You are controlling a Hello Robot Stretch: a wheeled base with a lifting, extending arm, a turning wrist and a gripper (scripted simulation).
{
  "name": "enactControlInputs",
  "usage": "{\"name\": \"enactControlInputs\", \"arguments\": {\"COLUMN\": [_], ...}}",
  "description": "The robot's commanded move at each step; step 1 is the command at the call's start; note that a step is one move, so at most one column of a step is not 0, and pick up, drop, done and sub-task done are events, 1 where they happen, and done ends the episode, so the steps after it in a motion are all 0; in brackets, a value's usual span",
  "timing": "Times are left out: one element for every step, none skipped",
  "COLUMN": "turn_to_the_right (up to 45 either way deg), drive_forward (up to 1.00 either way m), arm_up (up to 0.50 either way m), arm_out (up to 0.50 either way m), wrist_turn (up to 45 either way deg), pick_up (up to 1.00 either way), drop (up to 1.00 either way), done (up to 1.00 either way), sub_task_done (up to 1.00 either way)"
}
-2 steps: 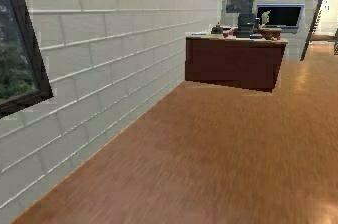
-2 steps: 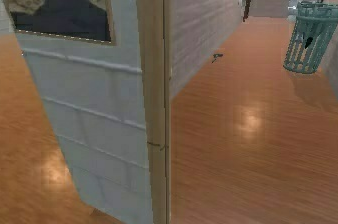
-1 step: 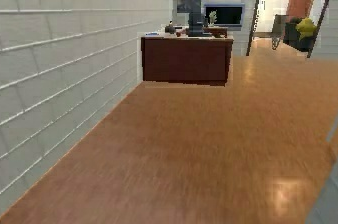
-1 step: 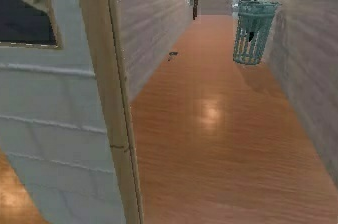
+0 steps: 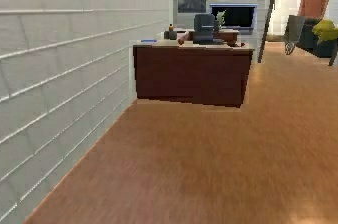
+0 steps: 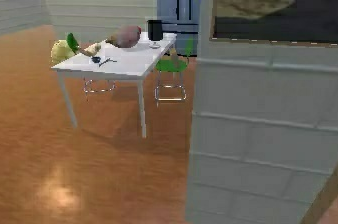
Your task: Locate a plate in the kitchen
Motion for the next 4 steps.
{"name": "enactControlInputs", "arguments": {"turn_to_the_right": [0.0, 3.0, 0.0, 0.0], "drive_forward": [1.00, 0.00, 1.00, 0.55], "arm_up": [0.00, 0.00, 0.00, 0.00], "arm_out": [0.00, 0.00, 0.00, 0.00], "wrist_turn": [0.0, 0.0, 0.0, 0.0], "pick_up": [0.00, 0.00, 0.00, 0.00], "drop": [0.00, 0.00, 0.00, 0.00], "done": [0.00, 0.00, 0.00, 0.00], "sub_task_done": [0.00, 0.00, 0.00, 0.00]}}
